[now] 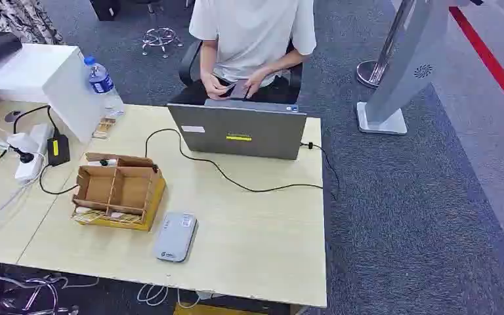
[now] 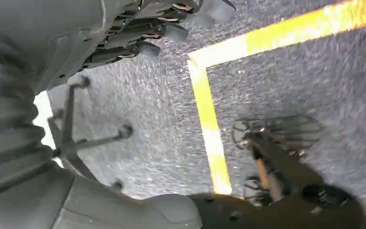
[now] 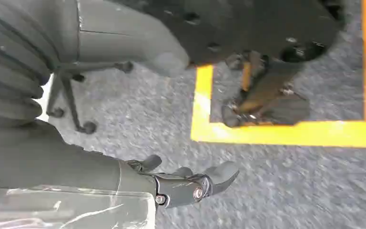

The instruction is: Pass the card to the sensor for recognition and then transmit it.

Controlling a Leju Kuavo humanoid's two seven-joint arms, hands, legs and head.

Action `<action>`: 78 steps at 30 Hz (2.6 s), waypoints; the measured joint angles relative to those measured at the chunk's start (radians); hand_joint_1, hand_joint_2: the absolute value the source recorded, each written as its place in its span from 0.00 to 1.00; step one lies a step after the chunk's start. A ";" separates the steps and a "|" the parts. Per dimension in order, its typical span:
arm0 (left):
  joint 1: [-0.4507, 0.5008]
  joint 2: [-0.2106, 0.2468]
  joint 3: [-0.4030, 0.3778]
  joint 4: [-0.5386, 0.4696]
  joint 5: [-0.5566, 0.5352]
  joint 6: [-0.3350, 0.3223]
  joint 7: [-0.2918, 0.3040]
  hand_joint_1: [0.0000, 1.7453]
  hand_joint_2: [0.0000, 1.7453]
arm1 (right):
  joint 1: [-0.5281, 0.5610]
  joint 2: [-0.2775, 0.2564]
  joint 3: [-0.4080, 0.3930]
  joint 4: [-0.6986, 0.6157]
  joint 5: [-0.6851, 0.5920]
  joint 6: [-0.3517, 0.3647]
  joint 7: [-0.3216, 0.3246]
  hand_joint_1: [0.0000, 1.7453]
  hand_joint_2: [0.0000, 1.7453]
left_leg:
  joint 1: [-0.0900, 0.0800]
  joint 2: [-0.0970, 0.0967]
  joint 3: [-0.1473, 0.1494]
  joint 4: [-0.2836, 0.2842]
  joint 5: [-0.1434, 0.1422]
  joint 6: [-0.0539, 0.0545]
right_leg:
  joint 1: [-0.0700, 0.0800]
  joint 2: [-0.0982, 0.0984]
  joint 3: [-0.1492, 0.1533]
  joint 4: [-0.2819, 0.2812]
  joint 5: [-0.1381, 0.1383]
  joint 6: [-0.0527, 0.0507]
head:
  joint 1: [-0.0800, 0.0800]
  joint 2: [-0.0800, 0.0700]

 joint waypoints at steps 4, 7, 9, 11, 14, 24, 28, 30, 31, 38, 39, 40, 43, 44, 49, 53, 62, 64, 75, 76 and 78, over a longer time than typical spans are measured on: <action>-0.020 0.006 0.075 0.017 0.038 0.005 -0.010 0.00 1.00 | -0.028 0.002 -0.080 0.011 0.076 0.004 -0.016 0.00 0.00 | 0.000 0.000 0.000 0.000 0.000 0.000 | 0.000 0.000 0.000 0.000 0.000 0.000 | 0.000 0.000; -0.038 0.011 0.142 0.034 0.070 0.008 -0.016 0.00 1.00 | -0.050 0.006 -0.146 0.022 0.139 0.007 -0.028 0.00 0.00 | 0.000 0.000 0.000 0.000 0.000 0.000 | 0.000 0.000 0.000 0.000 0.000 0.000 | 0.000 0.000; -0.048 0.014 0.182 0.043 0.089 0.010 -0.022 0.00 1.00 | -0.063 0.009 -0.185 0.028 0.176 0.009 -0.036 0.00 0.00 | 0.000 0.000 0.000 0.000 0.000 0.000 | 0.000 0.000 0.000 0.000 0.000 0.000 | 0.000 0.000; -0.058 0.017 0.224 0.052 0.109 0.014 -0.027 0.00 1.00 | -0.078 0.012 -0.227 0.035 0.216 0.011 -0.044 0.00 0.00 | 0.000 0.000 0.000 0.000 0.000 0.000 | 0.000 0.000 0.000 0.000 0.000 0.000 | 0.000 0.000; -0.073 0.021 0.287 0.066 0.140 0.016 -0.034 0.00 1.00 | -0.100 0.018 -0.290 0.046 0.274 0.016 -0.056 0.00 0.00 | 0.000 0.000 0.000 0.000 0.000 0.000 | 0.000 0.000 0.000 0.000 0.000 0.000 | 0.000 0.000; -0.125 0.028 0.505 0.109 0.243 0.039 -0.087 0.00 1.00 | -0.167 0.039 -0.493 0.085 0.460 0.020 -0.090 0.00 0.00 | 0.000 0.000 0.000 0.000 0.000 0.000 | 0.000 0.000 0.000 0.000 0.000 0.000 | 0.000 0.000; -0.142 0.025 0.582 0.119 0.288 0.069 -0.162 0.00 1.00 | -0.181 0.045 -0.555 0.096 0.511 0.019 -0.105 0.00 0.00 | 0.000 0.000 0.000 0.000 0.000 0.000 | 0.000 0.000 0.000 0.000 0.000 0.000 | 0.000 0.000; -0.149 0.022 0.620 0.122 0.309 0.078 -0.210 0.00 1.00 | -0.184 0.048 -0.582 0.100 0.530 0.018 -0.111 0.00 0.00 | 0.000 0.000 0.000 0.000 0.000 0.000 | 0.000 0.000 0.000 0.000 0.000 0.000 | 0.000 0.000; -0.152 0.022 0.649 0.122 0.319 0.079 -0.242 0.00 1.00 | -0.185 0.050 -0.598 0.104 0.539 0.015 -0.115 0.00 0.00 | 0.000 0.000 0.000 0.000 0.000 0.000 | 0.000 0.000 0.000 0.000 0.000 0.000 | 0.000 0.000; -0.176 0.060 0.823 0.085 0.359 0.029 -0.411 0.00 1.00 | -0.191 0.051 -0.688 0.119 0.582 0.003 -0.137 0.00 0.00 | 0.000 0.000 0.000 0.000 0.000 0.000 | 0.000 0.000 0.000 0.001 0.000 -0.001 | 0.000 0.000; -0.179 0.071 0.846 0.076 0.369 0.017 -0.429 0.00 1.00 | -0.192 0.051 -0.698 0.120 0.588 0.002 -0.139 0.00 0.00 | 0.000 0.000 0.000 0.000 0.000 0.000 | 0.000 0.000 0.000 0.001 0.001 -0.001 | 0.000 0.000; -0.183 0.079 0.872 0.067 0.380 0.002 -0.448 0.00 1.00 | -0.194 0.051 -0.707 0.121 0.593 0.002 -0.140 0.00 0.00 | 0.001 0.000 0.000 0.000 0.000 0.000 | 0.001 0.000 0.000 0.001 0.001 -0.001 | 0.000 0.000; -0.194 0.109 0.941 0.029 0.410 -0.050 -0.497 0.00 1.00 | -0.198 0.051 -0.732 0.126 0.608 0.000 -0.140 0.00 0.00 | 0.001 0.000 0.000 0.000 0.001 0.000 | 0.001 0.000 0.000 0.001 0.001 -0.001 | 0.001 0.000; -0.198 0.117 0.965 0.015 0.417 -0.071 -0.513 0.00 1.00 | -0.198 0.051 -0.740 0.127 0.614 -0.001 -0.141 0.00 0.00 | 0.001 0.000 0.000 0.000 0.001 0.000 | 0.001 0.000 -0.001 0.001 0.001 -0.001 | 0.000 0.000; -0.224 0.142 1.069 -0.081 0.424 -0.182 -0.569 0.00 1.00 | -0.197 0.051 -0.775 0.132 0.627 -0.004 -0.146 0.00 0.00 | 0.001 0.000 0.000 0.000 0.001 0.000 | 0.001 0.000 0.000 0.001 0.001 -0.001 | 0.001 0.000; -0.252 0.150 1.142 -0.176 0.412 -0.268 -0.600 0.00 1.00 | -0.197 0.051 -0.793 0.136 0.641 -0.005 -0.151 0.00 0.00 | 0.001 0.000 0.001 0.000 0.001 0.000 | 0.001 0.000 -0.001 0.001 0.001 -0.001 | 0.000 0.000; -0.275 0.095 1.166 -0.467 0.375 -0.264 -0.618 0.00 1.00 | -0.198 0.051 -0.805 0.141 0.661 -0.014 -0.149 0.00 0.00 | 0.001 0.001 0.001 0.000 0.001 0.000 | 0.001 0.001 -0.001 0.001 0.001 -0.002 | 0.000 0.000; -0.278 0.090 1.151 -0.533 0.351 -0.233 -0.620 0.00 1.00 | -0.200 0.052 -0.805 0.142 0.667 -0.016 -0.148 0.00 0.00 | 0.001 0.001 0.001 0.000 0.001 0.000 | 0.001 0.001 -0.001 0.001 0.001 -0.002 | 0.000 0.000; -0.305 0.069 0.999 -0.763 0.148 -0.061 -0.634 0.00 1.00 | -0.211 0.056 -0.805 0.145 0.695 -0.019 -0.131 0.00 0.00 | 0.001 0.001 0.002 0.001 0.001 0.000 | 0.001 0.002 -0.001 0.001 0.002 -0.003 | 0.000 0.000; -0.317 0.070 0.986 -0.770 0.127 -0.051 -0.632 0.00 1.00 | -0.211 0.056 -0.805 0.145 0.697 -0.019 -0.130 0.00 0.00 | 0.001 0.001 0.002 0.001 0.001 0.000 | 0.001 0.002 -0.001 0.001 0.002 -0.003 | 0.000 0.000; -0.340 0.072 0.942 -0.788 0.068 -0.027 -0.625 0.00 1.00 | -0.215 0.056 -0.804 0.145 0.700 -0.019 -0.126 0.00 0.00 | 0.001 0.001 0.008 0.001 0.002 0.000 | 0.001 0.002 -0.001 0.001 0.003 -0.002 | 0.001 0.000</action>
